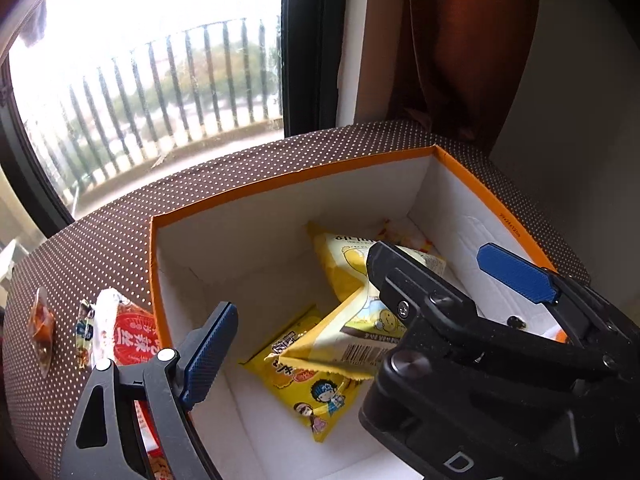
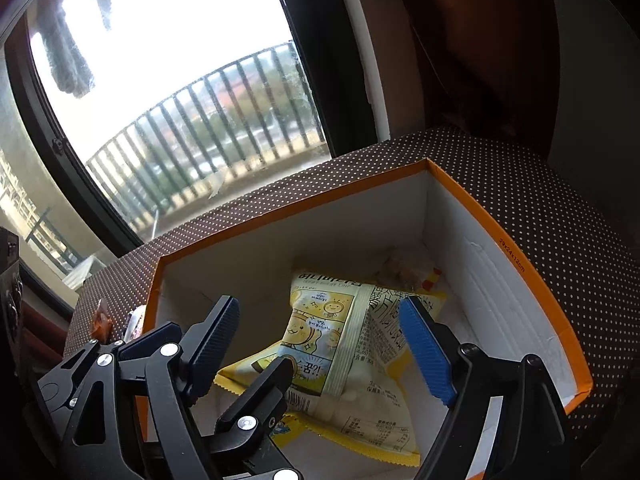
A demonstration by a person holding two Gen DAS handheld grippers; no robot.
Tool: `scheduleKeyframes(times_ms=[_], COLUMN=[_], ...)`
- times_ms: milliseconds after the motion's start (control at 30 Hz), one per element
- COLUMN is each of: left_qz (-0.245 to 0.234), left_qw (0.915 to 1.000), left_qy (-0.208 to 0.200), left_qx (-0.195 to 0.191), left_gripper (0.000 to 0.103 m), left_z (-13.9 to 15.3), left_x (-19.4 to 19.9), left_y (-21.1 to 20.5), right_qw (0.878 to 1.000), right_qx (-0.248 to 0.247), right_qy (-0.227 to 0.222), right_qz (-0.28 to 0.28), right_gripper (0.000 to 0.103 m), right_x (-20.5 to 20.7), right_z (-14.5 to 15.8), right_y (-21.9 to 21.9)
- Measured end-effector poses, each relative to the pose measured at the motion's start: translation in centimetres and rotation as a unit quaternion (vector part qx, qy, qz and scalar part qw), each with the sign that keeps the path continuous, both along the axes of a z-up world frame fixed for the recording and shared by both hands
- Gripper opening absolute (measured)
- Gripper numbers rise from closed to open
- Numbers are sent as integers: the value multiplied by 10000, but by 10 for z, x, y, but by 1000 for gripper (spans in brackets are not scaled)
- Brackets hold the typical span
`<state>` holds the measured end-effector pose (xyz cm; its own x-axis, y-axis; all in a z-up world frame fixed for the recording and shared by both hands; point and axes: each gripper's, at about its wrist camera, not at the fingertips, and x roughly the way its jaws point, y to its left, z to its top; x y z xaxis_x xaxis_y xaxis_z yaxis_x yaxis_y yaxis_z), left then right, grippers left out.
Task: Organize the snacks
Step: 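Withdraw both grippers from the box back toward the snack pile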
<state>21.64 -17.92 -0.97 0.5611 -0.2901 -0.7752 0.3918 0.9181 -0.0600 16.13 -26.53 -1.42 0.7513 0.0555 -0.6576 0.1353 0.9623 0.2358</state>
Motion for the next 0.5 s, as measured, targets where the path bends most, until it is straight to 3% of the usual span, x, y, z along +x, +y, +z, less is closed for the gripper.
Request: scheduleKeyframes(times_ms=[500], left_qz=[208], left_qw=[9967], left_qy=[-706], left_qx=[-330], left_gripper=[91], left_z=[18], left_x=[-47], left_y=[22], right_qw=[9974], right_qx=[-452], right_qy=[-568], right_qz=[-8], right_gripper=[85], right_x=[-55], right_z=[28], right_y=[40])
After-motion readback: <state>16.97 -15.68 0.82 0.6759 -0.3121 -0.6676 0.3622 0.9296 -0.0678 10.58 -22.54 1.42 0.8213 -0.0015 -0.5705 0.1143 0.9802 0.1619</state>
